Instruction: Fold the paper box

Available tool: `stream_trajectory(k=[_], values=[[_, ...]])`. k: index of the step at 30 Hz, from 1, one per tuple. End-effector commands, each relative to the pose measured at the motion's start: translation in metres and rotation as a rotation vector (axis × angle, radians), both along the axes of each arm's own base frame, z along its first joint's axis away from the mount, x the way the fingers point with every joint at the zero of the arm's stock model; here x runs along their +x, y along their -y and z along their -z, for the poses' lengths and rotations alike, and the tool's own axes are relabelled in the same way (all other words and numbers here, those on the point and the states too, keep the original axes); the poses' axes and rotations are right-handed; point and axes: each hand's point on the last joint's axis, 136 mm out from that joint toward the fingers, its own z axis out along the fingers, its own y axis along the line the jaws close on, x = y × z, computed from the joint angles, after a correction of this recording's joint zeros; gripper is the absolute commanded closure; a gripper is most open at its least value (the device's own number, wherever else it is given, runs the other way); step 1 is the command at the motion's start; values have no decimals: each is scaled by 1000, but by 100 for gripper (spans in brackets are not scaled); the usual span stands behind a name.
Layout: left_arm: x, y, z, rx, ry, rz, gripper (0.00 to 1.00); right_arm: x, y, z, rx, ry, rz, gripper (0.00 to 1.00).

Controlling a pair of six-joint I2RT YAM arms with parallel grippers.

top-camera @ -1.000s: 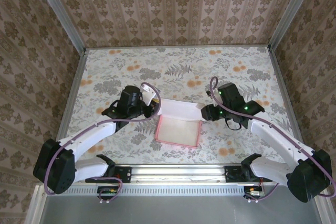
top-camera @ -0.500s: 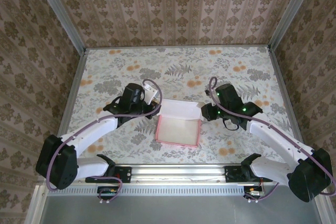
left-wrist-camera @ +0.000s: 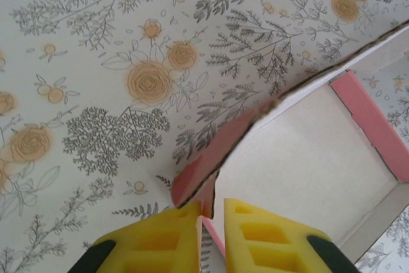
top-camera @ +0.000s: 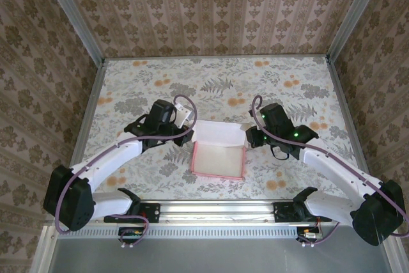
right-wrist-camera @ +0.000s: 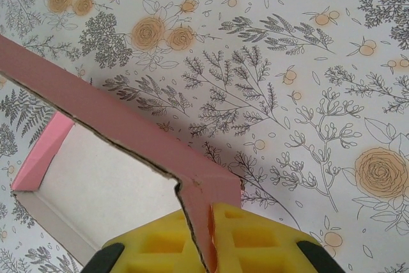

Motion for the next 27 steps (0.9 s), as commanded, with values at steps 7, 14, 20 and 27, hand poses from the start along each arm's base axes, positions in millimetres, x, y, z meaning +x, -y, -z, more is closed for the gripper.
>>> stream_trajectory(k=[7,14,20,27], values=[[4,11,-17,-51,11,34,79,1,0,1,-12,26,-5,88],[17,10,-12,-31,24,29,68,-1,-7,6,-16,13,-39,89],[25,7,-11,-16,40,20,72,-2,-5,5,-25,18,-45,89],[27,13,-19,-61,56,17,86,3,-3,1,-7,22,20,90]])
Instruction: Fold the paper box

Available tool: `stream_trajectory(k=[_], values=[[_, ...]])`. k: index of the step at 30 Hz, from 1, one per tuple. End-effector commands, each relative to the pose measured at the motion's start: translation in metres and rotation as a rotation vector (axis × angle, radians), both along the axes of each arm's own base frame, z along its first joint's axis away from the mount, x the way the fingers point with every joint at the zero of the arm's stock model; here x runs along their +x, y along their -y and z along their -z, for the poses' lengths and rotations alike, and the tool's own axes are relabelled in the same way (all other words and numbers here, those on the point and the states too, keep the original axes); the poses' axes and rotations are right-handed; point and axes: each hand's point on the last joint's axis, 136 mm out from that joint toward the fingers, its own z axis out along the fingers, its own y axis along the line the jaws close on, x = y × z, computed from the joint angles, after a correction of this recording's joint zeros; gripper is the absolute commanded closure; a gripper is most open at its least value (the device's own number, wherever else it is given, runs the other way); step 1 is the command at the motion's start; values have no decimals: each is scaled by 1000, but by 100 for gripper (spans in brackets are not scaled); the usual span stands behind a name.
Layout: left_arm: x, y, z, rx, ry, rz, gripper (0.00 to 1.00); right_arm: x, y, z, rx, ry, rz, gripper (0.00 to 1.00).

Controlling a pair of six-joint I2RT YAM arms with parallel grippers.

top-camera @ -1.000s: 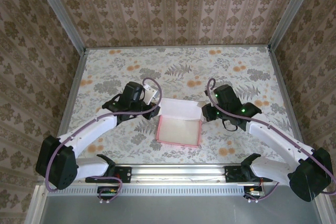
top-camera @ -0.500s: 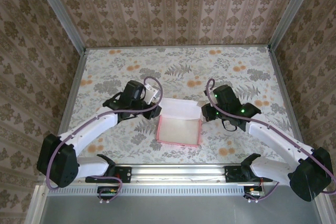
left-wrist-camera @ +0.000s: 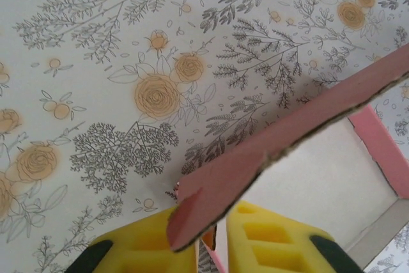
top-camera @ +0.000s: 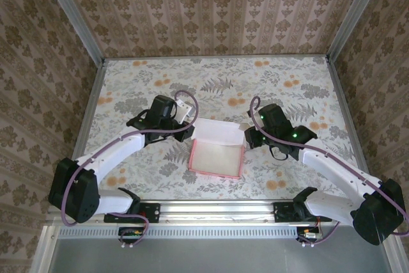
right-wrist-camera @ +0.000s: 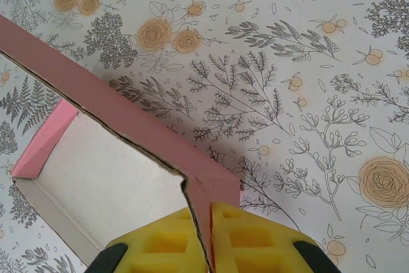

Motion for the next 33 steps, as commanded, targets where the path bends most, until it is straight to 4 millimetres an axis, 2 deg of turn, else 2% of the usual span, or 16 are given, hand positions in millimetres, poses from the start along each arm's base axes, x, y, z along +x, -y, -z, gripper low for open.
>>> stream_trajectory(k=[1,7,13,20,25,33], values=[[7,11,-20,-56,54,-2,88,4,2,0,6,7,62,90],[11,14,-27,-93,92,-126,94,20,6,-15,12,91,191,90],[20,15,-34,-145,125,-251,95,41,12,-36,20,173,304,90],[28,25,-31,-174,153,-331,95,60,5,-48,58,208,358,90],[38,24,-25,-205,180,-405,97,65,4,-46,80,225,396,90],[38,34,-17,-230,187,-427,97,59,4,-24,81,219,407,90]])
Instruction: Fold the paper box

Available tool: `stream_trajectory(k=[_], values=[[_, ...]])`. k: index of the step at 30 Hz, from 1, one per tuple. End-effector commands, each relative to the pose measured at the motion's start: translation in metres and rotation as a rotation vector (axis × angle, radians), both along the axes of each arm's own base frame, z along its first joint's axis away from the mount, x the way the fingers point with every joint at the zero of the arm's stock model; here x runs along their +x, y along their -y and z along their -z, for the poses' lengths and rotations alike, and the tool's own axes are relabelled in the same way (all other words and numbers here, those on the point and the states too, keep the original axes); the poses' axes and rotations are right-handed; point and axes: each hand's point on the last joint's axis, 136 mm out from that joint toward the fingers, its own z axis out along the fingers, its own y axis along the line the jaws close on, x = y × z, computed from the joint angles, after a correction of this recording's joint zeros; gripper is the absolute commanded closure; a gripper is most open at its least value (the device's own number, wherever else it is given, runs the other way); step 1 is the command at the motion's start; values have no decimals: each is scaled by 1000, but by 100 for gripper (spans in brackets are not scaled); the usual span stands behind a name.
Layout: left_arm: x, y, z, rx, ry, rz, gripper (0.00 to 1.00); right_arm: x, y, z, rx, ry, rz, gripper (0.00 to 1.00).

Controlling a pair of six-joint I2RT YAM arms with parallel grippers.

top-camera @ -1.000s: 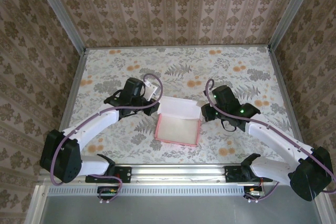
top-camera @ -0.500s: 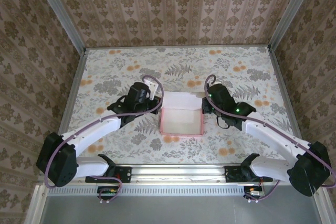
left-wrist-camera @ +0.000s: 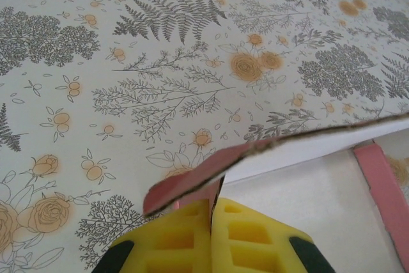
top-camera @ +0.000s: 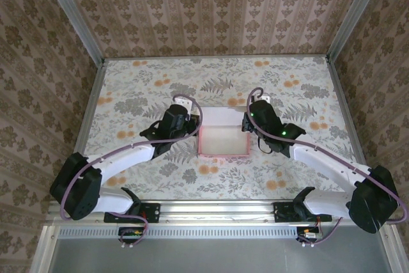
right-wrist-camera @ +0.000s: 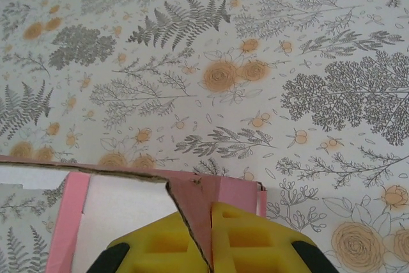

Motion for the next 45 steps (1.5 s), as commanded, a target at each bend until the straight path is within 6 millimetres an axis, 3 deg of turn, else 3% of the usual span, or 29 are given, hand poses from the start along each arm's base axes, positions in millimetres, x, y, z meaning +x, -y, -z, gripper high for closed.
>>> stream_trajectory(k=[1,12,32,45], values=[[-1,12,-4,-59,25,-5,97,-1,-4,2,33,27,14,90],[-20,9,15,-85,-5,-12,98,-14,2,22,49,25,22,90],[-78,-4,63,-37,-42,40,98,-54,9,47,86,26,9,87],[-90,-10,82,50,-44,67,98,-84,20,85,75,-71,-3,85]])
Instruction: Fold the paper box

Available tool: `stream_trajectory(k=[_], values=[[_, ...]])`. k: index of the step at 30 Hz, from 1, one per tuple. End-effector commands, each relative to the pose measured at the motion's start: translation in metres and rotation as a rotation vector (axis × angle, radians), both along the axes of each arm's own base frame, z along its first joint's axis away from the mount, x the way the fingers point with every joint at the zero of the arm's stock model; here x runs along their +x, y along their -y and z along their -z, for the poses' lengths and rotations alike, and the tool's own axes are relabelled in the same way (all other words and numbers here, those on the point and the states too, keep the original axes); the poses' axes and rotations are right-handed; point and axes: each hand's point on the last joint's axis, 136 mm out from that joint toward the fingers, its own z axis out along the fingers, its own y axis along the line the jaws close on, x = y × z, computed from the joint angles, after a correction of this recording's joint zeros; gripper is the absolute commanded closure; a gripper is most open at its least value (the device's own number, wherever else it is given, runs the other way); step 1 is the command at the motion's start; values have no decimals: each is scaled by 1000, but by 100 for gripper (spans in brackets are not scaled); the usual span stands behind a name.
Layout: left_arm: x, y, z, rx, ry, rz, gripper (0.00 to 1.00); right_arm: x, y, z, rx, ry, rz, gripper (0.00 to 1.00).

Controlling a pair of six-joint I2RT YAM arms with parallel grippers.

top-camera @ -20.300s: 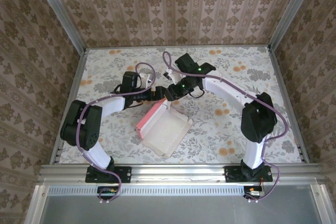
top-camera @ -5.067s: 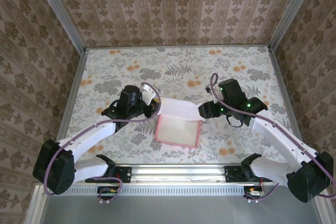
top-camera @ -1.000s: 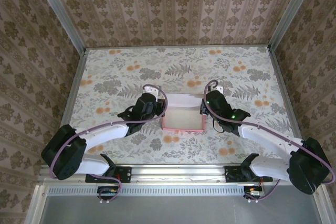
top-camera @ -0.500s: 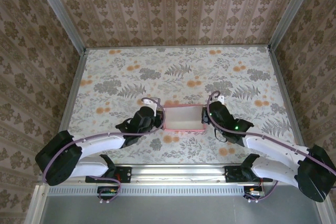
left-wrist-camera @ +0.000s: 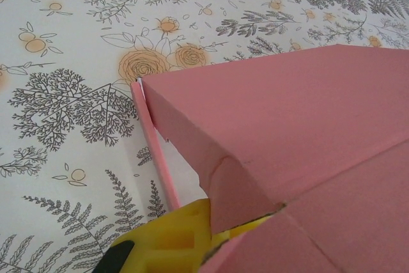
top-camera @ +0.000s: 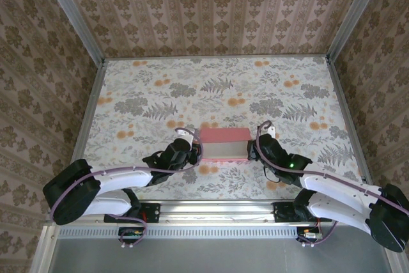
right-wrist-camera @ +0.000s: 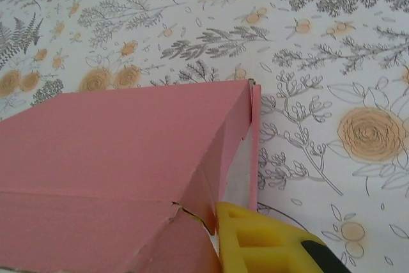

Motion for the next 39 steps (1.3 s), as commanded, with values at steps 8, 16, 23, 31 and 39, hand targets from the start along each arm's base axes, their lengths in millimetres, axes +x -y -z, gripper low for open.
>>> stream_trajectory(k=[8,16,23,31,39], values=[[-14,-7,27,105,-51,51,96,-27,9,40,-14,-125,-27,83],[-25,0,39,131,-102,110,88,-39,4,55,-5,-175,-88,80],[-38,-10,25,124,-115,130,72,-51,8,46,9,-167,-134,65],[-68,-33,-11,52,-157,168,59,-57,17,15,73,-151,-116,61],[-54,-73,-45,5,-194,-16,58,-38,51,-28,124,-80,78,63]])
